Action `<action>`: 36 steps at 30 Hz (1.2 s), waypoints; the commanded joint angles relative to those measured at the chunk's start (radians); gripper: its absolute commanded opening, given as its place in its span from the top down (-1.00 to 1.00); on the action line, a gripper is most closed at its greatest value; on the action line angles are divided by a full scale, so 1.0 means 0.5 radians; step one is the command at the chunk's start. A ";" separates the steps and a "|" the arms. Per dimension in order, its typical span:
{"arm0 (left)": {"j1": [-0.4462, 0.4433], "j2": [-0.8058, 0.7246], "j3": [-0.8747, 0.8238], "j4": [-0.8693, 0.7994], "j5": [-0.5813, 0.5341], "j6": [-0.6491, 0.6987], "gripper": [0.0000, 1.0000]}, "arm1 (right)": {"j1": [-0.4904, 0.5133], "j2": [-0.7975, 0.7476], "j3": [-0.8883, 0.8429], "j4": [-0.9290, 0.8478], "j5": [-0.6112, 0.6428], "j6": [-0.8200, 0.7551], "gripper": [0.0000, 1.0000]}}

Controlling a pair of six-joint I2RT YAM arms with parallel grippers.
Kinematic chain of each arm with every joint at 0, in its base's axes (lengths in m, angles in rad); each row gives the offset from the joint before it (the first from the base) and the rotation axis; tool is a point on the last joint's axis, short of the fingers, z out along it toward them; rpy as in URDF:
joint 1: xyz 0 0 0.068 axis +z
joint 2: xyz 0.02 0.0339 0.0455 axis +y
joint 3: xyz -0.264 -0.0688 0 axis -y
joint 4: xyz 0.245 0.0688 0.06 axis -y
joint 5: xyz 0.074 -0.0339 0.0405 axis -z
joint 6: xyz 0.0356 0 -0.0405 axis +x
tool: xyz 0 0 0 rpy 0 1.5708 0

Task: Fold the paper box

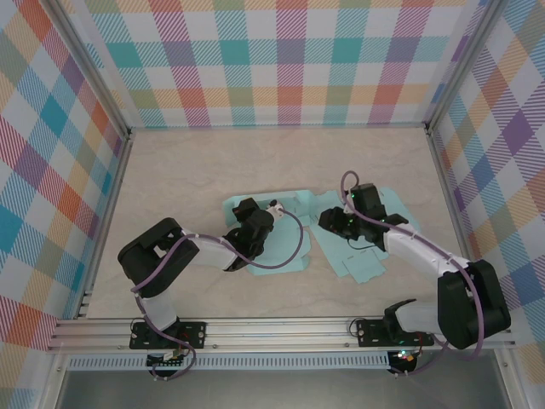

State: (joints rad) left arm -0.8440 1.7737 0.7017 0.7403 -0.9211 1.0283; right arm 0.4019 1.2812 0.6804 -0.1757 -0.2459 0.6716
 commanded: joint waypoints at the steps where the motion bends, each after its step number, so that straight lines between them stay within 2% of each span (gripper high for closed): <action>1: -0.027 -0.035 -0.024 0.086 -0.062 -0.070 1.00 | 0.140 0.048 -0.072 0.210 0.148 0.128 0.24; 6: -0.032 -0.093 -0.025 0.076 -0.054 -0.111 1.00 | 0.208 0.298 0.031 0.336 0.127 0.127 0.23; 12: -0.032 -0.284 -0.046 -0.058 0.065 -0.260 1.00 | 0.212 0.544 0.199 0.360 0.246 0.029 0.18; 17: -0.031 -0.352 -0.051 -0.181 0.114 -0.308 1.00 | 0.212 0.652 0.164 0.682 0.170 0.055 0.16; 29: -0.030 -0.375 -0.046 -0.283 0.126 -0.359 1.00 | 0.211 0.591 0.100 0.856 0.431 -0.049 0.00; 36: -0.030 -0.358 -0.020 -0.297 0.131 -0.372 1.00 | 0.212 0.648 0.106 0.958 0.409 -0.012 0.01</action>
State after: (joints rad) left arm -0.8486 1.6142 0.6876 0.5964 -0.8608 0.8700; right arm 0.5018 1.6073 0.7467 0.2413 -0.0505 0.6724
